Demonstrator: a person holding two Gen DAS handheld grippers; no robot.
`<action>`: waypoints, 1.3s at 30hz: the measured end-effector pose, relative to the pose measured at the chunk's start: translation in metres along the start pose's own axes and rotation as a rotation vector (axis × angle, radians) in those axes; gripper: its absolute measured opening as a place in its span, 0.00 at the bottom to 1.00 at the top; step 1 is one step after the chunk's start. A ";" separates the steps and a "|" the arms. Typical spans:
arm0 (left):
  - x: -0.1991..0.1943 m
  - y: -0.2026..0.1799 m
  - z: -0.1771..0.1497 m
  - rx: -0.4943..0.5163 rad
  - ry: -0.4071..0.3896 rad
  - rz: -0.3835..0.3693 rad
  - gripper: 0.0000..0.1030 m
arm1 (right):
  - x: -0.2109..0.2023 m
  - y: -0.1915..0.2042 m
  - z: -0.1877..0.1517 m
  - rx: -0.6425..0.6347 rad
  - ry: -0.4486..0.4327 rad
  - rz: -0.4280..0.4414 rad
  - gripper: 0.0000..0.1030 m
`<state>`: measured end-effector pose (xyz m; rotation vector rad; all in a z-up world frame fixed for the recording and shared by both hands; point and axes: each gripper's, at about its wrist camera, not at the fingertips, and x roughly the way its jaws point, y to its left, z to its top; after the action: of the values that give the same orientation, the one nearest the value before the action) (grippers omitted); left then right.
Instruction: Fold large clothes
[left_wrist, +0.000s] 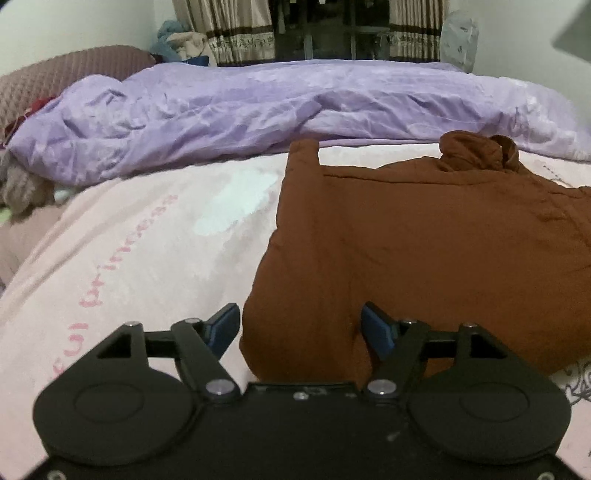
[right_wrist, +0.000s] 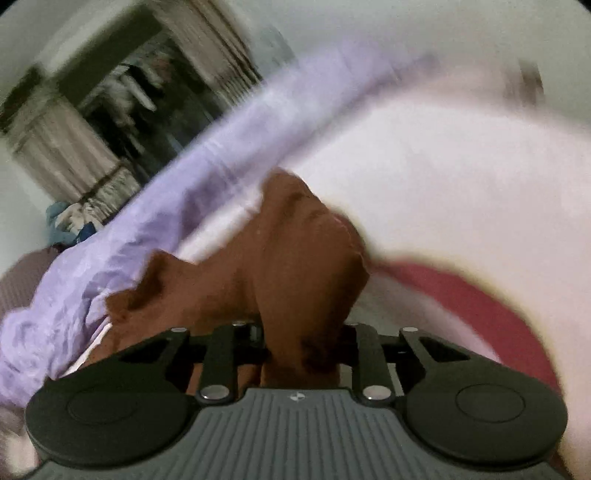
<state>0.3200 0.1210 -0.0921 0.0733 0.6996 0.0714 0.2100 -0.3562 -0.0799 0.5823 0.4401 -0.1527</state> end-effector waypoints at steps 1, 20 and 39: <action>0.000 0.000 0.001 0.005 0.003 0.006 0.72 | -0.008 0.016 0.002 -0.037 -0.040 0.007 0.25; -0.016 0.048 -0.017 -0.043 0.020 -0.012 0.80 | -0.020 0.316 -0.135 -0.557 -0.114 0.347 0.20; -0.026 0.053 -0.049 -0.084 0.045 0.069 0.92 | 0.002 0.325 -0.216 -0.589 0.101 0.342 0.20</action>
<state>0.2660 0.1739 -0.1079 0.0150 0.7379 0.1689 0.2195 0.0338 -0.0808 0.0783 0.4502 0.3287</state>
